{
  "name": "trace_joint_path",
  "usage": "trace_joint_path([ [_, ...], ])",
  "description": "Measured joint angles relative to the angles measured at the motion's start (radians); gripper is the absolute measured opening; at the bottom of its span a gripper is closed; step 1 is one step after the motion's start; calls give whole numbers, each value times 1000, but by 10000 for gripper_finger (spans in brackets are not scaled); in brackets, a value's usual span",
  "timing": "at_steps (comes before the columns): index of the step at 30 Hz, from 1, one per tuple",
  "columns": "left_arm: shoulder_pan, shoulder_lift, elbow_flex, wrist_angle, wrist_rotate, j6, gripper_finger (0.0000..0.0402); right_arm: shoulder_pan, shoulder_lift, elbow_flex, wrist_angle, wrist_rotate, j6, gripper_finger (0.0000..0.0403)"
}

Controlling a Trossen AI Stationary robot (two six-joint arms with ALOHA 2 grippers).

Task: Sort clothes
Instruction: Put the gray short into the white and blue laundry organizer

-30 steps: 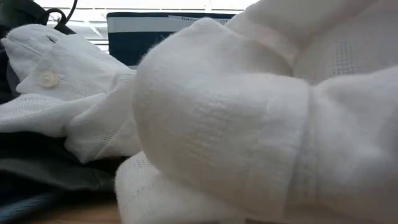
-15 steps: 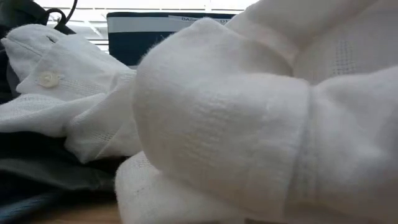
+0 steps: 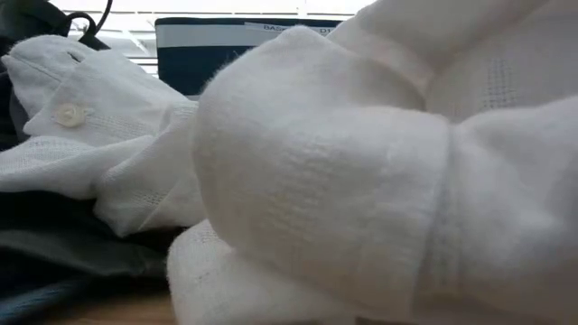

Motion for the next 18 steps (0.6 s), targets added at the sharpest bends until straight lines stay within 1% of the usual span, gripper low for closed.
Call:
trace_joint_path([
  [3,0,0,0,4,0,-15,109,0,0,0,5,-6,-22,0],
  [6,0,0,0,9,19,-189,109,0,0,0,52,-8,-6,0],
  [9,0,0,0,15,19,-388,109,0,0,0,135,-8,-3,0],
  [11,0,0,0,10,20,-486,109,0,0,0,194,-8,29,0],
  [15,0,0,0,5,-30,-497,109,0,0,0,322,-7,108,0],
  [18,0,0,0,6,-44,-496,109,0,0,0,368,-8,179,0],
])
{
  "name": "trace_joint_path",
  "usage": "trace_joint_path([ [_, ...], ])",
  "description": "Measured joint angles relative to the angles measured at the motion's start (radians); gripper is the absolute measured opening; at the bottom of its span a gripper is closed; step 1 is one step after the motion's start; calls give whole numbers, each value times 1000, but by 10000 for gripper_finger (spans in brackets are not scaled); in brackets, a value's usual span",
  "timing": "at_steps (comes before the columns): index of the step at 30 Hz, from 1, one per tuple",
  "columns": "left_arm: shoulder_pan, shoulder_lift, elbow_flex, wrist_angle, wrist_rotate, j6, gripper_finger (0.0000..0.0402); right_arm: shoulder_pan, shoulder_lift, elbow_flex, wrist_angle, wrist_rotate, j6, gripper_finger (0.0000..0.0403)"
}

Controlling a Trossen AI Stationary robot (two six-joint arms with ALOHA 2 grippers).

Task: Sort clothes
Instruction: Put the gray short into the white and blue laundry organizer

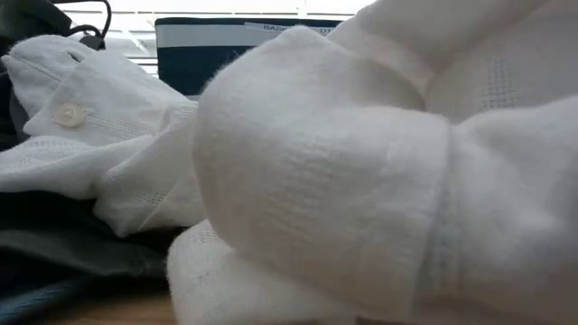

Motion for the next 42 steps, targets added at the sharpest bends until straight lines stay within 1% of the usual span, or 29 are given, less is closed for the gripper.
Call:
trace_joint_path([
  [3,0,0,0,17,-17,5,109,0,1,0,-3,3,21,0],
  [6,0,0,0,26,-91,47,109,0,1,0,2,7,-43,0],
  [8,0,0,0,27,-113,51,109,0,1,0,13,5,-89,0],
  [10,0,0,0,21,-113,50,109,0,1,0,41,13,-73,0],
  [13,0,0,0,24,-109,51,109,-1,8,0,130,83,-9,0],
  [15,0,0,0,23,-84,55,109,-1,16,0,170,82,14,1],
  [17,0,0,0,23,-41,50,109,2,31,9,158,63,44,5],
  [20,-1,0,0,21,62,49,109,4,75,16,142,23,118,20],
  [24,-1,0,0,49,230,47,109,30,174,39,148,5,185,45],
  [26,-1,0,0,98,291,57,109,51,243,59,149,7,197,60],
  [29,-1,0,2,219,347,123,109,75,361,112,147,8,201,81],
  [33,-20,0,58,228,352,166,109,103,520,211,147,8,204,103],
  [37,-79,0,114,224,337,224,109,133,664,318,146,7,163,115],
  [39,-118,5,154,214,306,263,109,154,726,372,142,4,139,116],
  [42,-183,24,220,170,229,325,109,187,802,446,138,-2,120,116],
])
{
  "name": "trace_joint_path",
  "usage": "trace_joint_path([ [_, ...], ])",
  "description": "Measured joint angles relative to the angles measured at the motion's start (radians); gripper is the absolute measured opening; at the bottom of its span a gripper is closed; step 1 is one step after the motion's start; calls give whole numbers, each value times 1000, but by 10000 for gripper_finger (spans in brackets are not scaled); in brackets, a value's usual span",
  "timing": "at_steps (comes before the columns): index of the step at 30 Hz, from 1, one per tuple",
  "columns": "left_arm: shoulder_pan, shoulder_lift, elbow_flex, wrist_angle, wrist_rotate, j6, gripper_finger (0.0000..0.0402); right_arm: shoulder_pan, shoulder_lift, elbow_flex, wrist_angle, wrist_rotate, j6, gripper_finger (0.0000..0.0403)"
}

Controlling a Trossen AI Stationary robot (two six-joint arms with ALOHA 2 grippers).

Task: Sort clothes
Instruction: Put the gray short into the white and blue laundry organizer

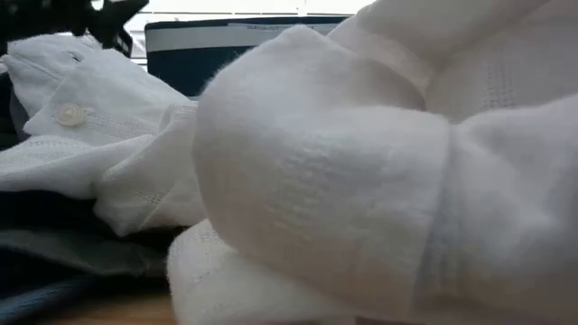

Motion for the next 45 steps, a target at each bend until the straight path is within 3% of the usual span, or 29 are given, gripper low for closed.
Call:
trace_joint_path([
  [6,-144,124,138,-47,-127,111,109,63,112,89,3,1,-7,116],
  [14,-314,403,368,-78,-164,213,109,135,201,187,3,-51,33,116],
  [19,-381,584,564,-347,-253,219,109,195,260,237,4,-60,34,116],
  [23,-409,702,672,-596,-281,96,109,225,320,253,-2,-50,35,116],
  [31,-436,859,681,-810,-277,-63,109,201,387,253,-18,-42,117,116],
  [45,-431,1044,681,-818,-281,39,109,190,398,253,-31,-42,119,116],
])
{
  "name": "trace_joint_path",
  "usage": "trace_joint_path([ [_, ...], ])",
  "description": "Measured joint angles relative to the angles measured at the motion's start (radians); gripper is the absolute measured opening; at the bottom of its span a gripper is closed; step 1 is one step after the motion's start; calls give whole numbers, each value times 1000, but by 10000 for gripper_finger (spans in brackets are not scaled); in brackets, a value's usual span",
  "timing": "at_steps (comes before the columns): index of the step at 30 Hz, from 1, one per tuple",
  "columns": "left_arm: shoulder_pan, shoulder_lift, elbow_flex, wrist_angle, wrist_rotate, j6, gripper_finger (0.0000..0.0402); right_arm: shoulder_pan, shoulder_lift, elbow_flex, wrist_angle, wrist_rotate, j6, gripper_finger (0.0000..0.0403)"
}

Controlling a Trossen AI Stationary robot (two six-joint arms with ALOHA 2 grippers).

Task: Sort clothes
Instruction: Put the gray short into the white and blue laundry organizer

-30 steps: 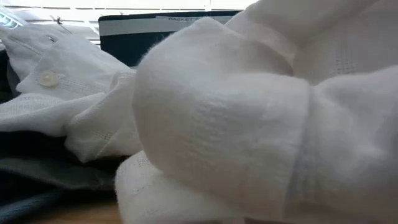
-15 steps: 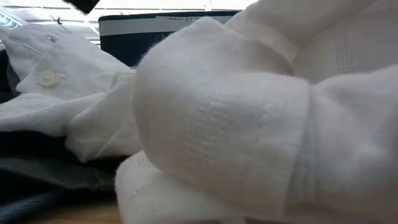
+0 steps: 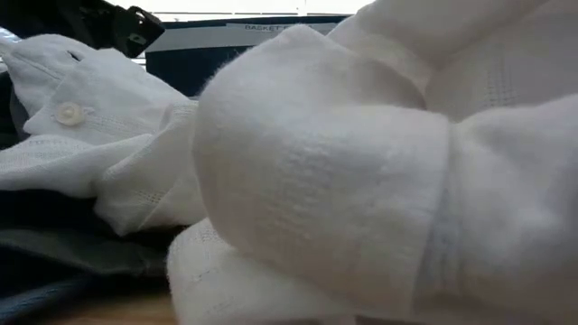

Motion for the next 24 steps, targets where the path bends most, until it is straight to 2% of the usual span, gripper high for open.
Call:
trace_joint_path([
  [16,0,57,0,51,15,-1,109,-25,-1,0,-53,1,-12,116],
  [24,0,71,0,87,25,-79,111,-26,-1,0,-71,1,-12,116],
])
